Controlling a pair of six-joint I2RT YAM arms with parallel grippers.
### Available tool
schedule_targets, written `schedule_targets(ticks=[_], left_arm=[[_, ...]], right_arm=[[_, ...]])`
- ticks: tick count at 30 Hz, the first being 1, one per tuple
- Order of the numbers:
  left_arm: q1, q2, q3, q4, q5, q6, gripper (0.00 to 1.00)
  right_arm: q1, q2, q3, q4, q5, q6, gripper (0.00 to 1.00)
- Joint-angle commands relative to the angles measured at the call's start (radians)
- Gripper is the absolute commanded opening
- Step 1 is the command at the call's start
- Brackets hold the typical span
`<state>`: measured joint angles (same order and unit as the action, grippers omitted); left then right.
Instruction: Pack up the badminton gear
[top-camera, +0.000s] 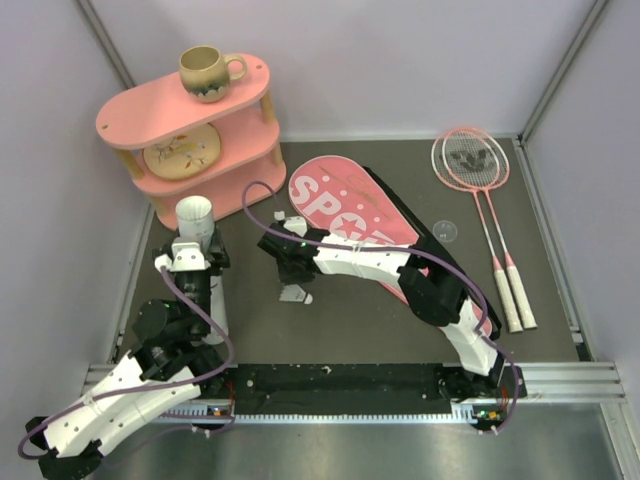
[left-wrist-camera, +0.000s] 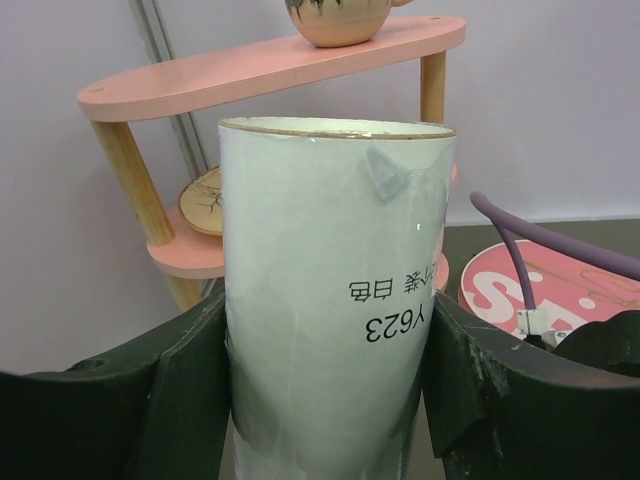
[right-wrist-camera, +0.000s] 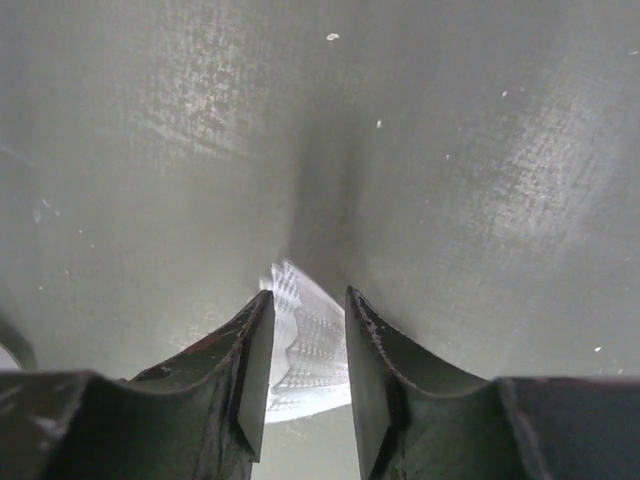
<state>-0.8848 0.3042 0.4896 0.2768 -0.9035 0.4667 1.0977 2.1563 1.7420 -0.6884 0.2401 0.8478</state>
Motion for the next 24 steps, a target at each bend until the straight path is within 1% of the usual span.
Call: schedule_targets(ticks=[1, 2, 4, 5, 7, 12, 18, 19, 21, 22, 23, 24], left_arm=[[0.001, 0.009, 0.021, 0.033, 0.037, -0.008, 0.15], [0.003, 0.012, 0.021, 0.033, 0.043, -0.008, 0.15], [0.003, 0.018, 0.021, 0.032, 0.055, -0.008, 0.15], [0.003, 0.022, 0.02, 0.032, 0.066, -0.01, 0.15], [0.003, 0.033, 0.015, 0.029, 0.078, -0.01, 0.15], [0.004, 0.056, 0.024, -0.008, 0.162, -0.031, 0.11], [0.004, 0.075, 0.027, -0.027, 0.196, -0.037, 0.08], [0.004, 0.078, 0.029, -0.028, 0.196, -0.039, 0.08], [0.004, 0.081, 0.029, -0.027, 0.19, -0.039, 0.08], [0.004, 0.081, 0.032, -0.027, 0.181, -0.04, 0.08], [0.004, 0.078, 0.033, -0.027, 0.18, -0.042, 0.08], [0.003, 0.075, 0.033, -0.027, 0.178, -0.042, 0.07]], right_arm=[[0.007, -0.053, 0.019, -0.026, 0.051, -0.015, 0.3], [0.007, -0.062, 0.008, -0.026, 0.053, -0.015, 0.22], [0.005, -0.082, -0.007, -0.028, 0.062, -0.013, 0.14], [0.004, -0.113, -0.025, -0.026, 0.068, -0.01, 0.06], [-0.001, -0.147, -0.045, -0.026, 0.071, -0.001, 0.0], [-0.009, -0.271, -0.117, -0.013, 0.116, -0.016, 0.0], [-0.036, -0.429, -0.255, 0.078, 0.116, -0.038, 0.0], [-0.041, -0.446, -0.292, 0.095, 0.099, -0.047, 0.0], [-0.053, -0.464, -0.311, 0.127, 0.081, -0.062, 0.0], [-0.053, -0.458, -0.306, 0.128, 0.062, -0.067, 0.28], [-0.053, -0.446, -0.3, 0.125, 0.044, -0.072, 0.44], [-0.053, -0.431, -0.292, 0.121, 0.024, -0.059, 0.54]])
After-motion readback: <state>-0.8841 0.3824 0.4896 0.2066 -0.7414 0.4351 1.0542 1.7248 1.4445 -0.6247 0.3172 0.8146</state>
